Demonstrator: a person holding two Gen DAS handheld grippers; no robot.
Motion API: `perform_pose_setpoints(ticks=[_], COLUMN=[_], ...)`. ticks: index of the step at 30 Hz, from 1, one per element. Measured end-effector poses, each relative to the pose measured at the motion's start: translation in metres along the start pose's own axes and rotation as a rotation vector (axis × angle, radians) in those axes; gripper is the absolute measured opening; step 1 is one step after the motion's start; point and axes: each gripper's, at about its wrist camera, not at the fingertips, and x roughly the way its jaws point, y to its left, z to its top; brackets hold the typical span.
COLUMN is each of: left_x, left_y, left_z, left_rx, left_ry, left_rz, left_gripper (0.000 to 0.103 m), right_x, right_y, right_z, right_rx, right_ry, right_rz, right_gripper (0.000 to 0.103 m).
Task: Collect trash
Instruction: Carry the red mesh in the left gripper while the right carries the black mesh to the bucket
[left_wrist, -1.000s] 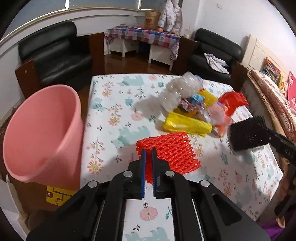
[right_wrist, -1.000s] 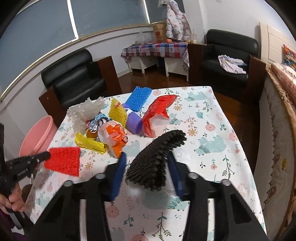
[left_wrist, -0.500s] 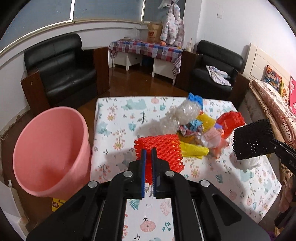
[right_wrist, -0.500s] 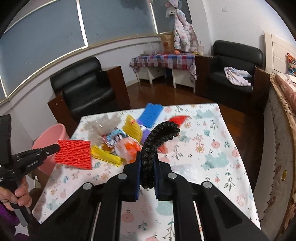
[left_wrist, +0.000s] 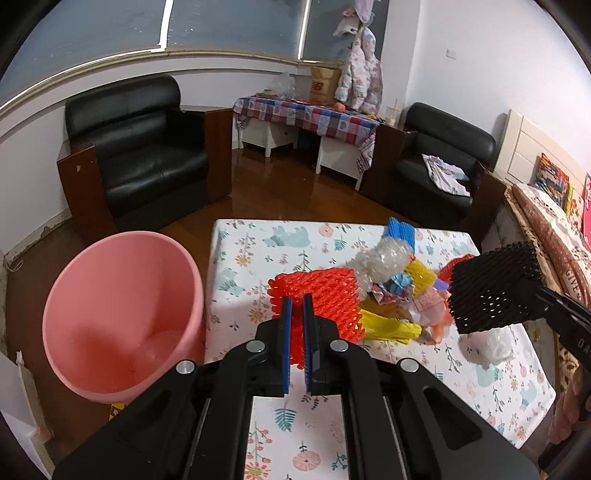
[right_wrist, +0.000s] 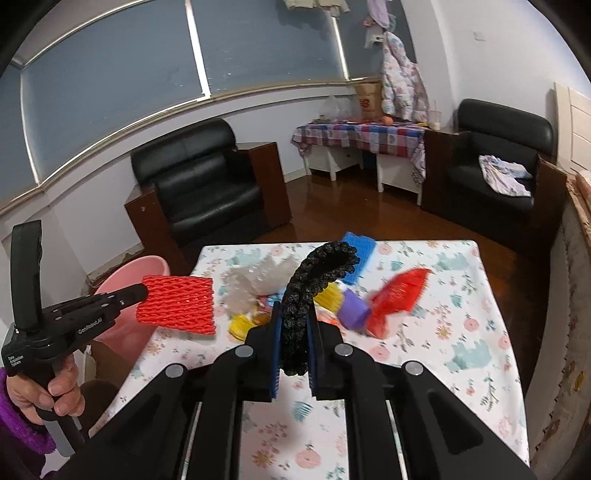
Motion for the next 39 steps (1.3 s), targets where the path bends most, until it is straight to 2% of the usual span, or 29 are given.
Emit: perform_pose_setpoints(ticks=[10,24,39], left_x=[-0.013,-0.03,-0.023], left_y=[0.024,0.085,0.166], left_z=[0.009,0.015,-0.003], left_rx=[-0.043,-0.138,-0.269], left_ry=[-0.044,-0.087,-0.042], left_rz=[0.038,0.115,0.228], left_gripper=[0.005,0.005,0.005], right_x=[0.02,0.058,0.125], right_y=[0.047,0.128,0.218], right_z=[0.017,0.036,0.037], right_rx=[-0.072,-0.175,-0.258], right_ry=[-0.007,0.001,0.092], right_rz=[0.07,0.194,0.313], right_gripper=[0.011,0.011,0.011])
